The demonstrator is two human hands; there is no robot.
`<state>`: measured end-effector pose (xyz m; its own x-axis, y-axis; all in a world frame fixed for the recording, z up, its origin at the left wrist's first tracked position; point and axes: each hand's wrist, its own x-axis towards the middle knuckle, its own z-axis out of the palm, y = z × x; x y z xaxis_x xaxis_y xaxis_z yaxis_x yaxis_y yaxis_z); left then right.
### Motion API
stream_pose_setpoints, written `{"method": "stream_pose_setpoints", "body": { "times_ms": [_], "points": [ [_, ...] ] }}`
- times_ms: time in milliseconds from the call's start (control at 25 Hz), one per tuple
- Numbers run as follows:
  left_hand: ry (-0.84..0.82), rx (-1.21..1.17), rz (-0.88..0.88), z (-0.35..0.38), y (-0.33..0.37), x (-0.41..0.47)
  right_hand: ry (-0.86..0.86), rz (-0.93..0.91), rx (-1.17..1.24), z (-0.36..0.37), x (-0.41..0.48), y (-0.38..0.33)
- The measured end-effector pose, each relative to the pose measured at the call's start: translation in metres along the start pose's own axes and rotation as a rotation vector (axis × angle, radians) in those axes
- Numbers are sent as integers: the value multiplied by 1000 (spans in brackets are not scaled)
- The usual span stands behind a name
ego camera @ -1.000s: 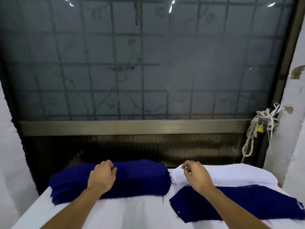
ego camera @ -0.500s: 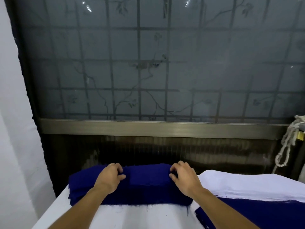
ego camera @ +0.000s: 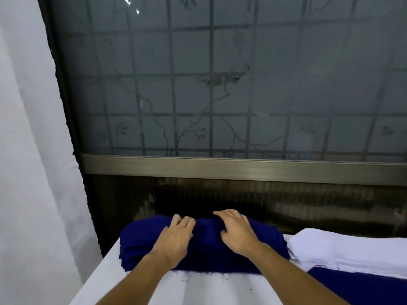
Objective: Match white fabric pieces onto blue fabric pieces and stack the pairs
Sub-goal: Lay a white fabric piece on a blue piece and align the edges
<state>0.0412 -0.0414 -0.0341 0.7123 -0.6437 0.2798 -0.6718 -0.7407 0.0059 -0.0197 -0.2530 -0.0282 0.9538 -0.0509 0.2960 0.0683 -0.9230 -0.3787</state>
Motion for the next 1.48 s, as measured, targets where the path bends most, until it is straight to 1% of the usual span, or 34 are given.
{"method": "stream_pose_setpoints", "body": {
  "times_ms": [120, 200, 280, 360, 480, 560, 640, 760, 840, 920, 1000, 1080, 1160, 1240, 1320, 1480],
  "points": [
    [67, 121, 25, 2, -3, -1, -2, -24, -6, 9, 9, -11],
    [63, 156, 13, 1, -6, -2, 7, -16, -20, 14, 12, -15],
    [29, 113, 7, 0, -10, -4, 10, 8, -27, 16, 13, -16],
    [-9, 85, 23, -5, -13, -7, -26, 19, -50, 16, 13, -16],
    [-35, -66, 48, -19, -14, -8, -73, 1, -24, 14, 12, -20],
    [-21, -133, 68, -28, -11, -6, -101, -46, 38, 11, 12, -26],
    [9, -154, 115, -37, -5, -4, -152, -45, 130, 7, 14, -36],
    [19, -201, 146, -52, 7, -4, -218, 130, 389, -7, 15, -52],
    [23, -226, 110, -62, 10, -6, -257, 173, 495, -17, 12, -57],
    [-15, -274, 41, -72, 9, -12, -274, 134, 555, -31, 4, -60],
    [-86, -299, -8, -81, 4, -19, -262, 98, 555, -47, -7, -60],
    [-173, -311, -26, -89, 1, -27, -259, 108, 521, -63, -20, -55],
    [-234, -340, -27, -97, 3, -38, -292, 126, 486, -80, -36, -47],
    [-222, -402, -48, -106, 10, -52, -323, 136, 460, -96, -55, -38],
    [-170, -426, -71, -114, 18, -64, -335, 169, 439, -110, -76, -29],
    [-133, -439, -35, -130, 40, -80, -322, 227, 420, -132, -120, -14]
  ]
}}
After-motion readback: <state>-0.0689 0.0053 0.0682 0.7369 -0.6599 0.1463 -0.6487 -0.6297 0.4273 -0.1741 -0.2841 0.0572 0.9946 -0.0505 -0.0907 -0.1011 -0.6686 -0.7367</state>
